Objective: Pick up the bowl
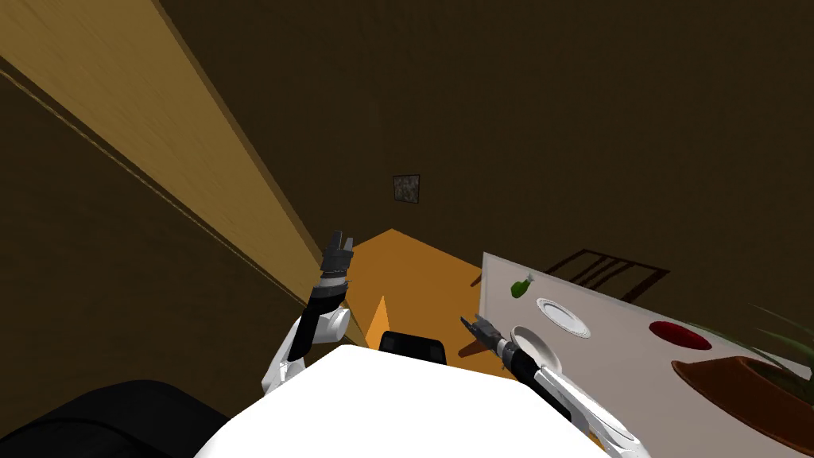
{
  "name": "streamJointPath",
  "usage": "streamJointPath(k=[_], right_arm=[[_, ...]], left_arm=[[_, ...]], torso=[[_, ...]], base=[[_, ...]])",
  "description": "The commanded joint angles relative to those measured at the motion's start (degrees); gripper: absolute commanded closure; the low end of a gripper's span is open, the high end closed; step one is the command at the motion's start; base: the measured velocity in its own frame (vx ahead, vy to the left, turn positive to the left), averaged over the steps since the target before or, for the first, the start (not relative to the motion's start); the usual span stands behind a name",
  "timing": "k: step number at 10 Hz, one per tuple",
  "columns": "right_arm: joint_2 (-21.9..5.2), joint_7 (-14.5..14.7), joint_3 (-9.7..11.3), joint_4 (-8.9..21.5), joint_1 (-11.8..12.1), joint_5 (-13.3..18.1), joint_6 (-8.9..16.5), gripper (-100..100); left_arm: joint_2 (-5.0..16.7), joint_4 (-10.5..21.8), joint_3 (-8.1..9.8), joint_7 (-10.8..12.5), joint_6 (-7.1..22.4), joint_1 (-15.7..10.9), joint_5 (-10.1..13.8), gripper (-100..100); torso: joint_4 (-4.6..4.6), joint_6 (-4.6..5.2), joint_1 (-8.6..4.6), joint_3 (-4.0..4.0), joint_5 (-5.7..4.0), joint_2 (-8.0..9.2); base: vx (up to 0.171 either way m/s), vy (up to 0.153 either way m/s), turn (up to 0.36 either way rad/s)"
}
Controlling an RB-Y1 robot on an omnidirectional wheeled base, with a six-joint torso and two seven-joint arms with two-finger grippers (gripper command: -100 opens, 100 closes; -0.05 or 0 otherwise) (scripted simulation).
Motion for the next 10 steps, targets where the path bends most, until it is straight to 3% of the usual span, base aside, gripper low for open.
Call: streamJointPath(k=[1,3,4,8,9,10], right_arm=[[-2.2,0.4,0.9,2.9,-0.1,1.4,0.3,-100],[-3.8,0.9,1.7,5.5,-0.1,2.7,0.5,-100],[-3.8,0.9,1.7,7.4,-0.1,2.7,0.5,-100],[-8.1,2.3,3.8,15.9,0.1,6.3,0.9,-100],[-8.1,2.3,3.8,15.9,0.1,6.3,0.9,-100],[-9.4,2.8,4.4,18.3,0.2,7.4,1.1,-100]], left_arm=[[0.0,0.0,0.0,0.0,0.0,0.0,0.0,0],[0.0,0.0,0.0,0.0,0.0,0.0,0.0,0],[0.0,0.0,0.0,0.0,0.0,0.0,0.0,0],[0.0,0.0,0.0,0.0,0.0,0.0,0.0,0],[0.0,0.0,0.0,0.0,0.0,0.0,0.0,0],[0.0,0.0,0.0,0.0,0.0,0.0,0.0,0]], torso=[[0.0,0.0,0.0,0.0,0.0,0.0],[0.0,0.01,-0.01,0.01,0.0,0.01],[0.0,-0.02,-0.01,0.0,0.0,0.0],[0.0,0.0,-0.04,-0.01,-0.01,-0.01],[0.0,0.0,-0.02,0.01,0.0,0.01],[0.01,0.02,-0.02,0.01,-0.01,0.02]], base=[[0.012,0.003,0.128],[0.011,-0.001,0.096],[0.01,-0.001,0.072],[0.013,-0.003,0.126],[0.008,-0.005,0.047],[0.007,-0.001,0.126]])
